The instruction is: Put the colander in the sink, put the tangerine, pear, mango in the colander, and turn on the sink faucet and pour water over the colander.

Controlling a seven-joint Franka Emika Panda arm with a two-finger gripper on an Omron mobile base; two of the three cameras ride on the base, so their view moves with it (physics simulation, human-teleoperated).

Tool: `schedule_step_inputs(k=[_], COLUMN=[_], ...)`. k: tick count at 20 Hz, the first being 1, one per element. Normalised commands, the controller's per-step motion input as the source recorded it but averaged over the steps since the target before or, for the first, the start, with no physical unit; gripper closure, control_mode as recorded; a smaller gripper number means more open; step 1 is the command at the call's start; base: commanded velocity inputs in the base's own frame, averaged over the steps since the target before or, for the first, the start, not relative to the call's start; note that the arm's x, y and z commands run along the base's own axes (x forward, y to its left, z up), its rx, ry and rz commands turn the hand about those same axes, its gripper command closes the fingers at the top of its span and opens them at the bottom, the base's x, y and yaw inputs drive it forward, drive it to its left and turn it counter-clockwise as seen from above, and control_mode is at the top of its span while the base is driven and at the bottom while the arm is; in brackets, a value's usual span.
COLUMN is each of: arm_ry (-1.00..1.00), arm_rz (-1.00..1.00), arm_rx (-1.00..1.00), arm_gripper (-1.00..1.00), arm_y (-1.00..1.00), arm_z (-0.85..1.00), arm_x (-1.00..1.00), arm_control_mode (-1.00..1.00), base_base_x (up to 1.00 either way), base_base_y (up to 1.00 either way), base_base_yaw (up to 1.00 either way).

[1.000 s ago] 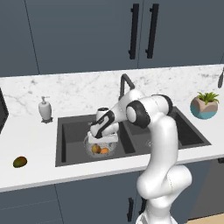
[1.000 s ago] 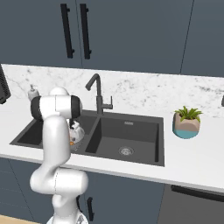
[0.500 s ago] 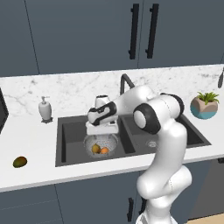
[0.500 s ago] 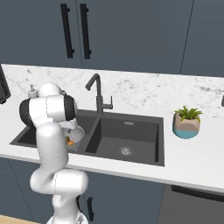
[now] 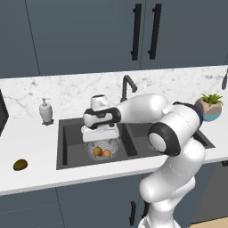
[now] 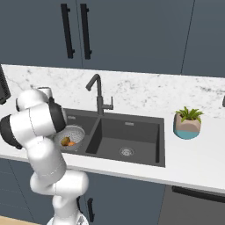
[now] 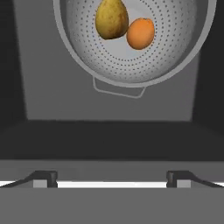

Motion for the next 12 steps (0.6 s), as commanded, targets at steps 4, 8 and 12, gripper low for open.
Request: schedule_step_inputs(k=[4, 8, 12], arm_ry=[-0.02, 0.0, 0.0], arm_rz=[0.02, 0.18, 0.4], arm_rx=[0.0, 0.01, 0.01], arm_gripper=[-1.0, -1.0, -1.0], arm_y=[0.55, 0.59, 0.58], arm_z=[0.35, 0.42, 0.37], arm_x=[-0.77, -0.57, -0.39], arm_control_mode=[-1.0, -1.0, -1.0], base_base_x=[0.0, 0.0, 0.0], base_base_y=[0.0, 0.0, 0.0], base_base_yaw=[0.0, 0.0, 0.0])
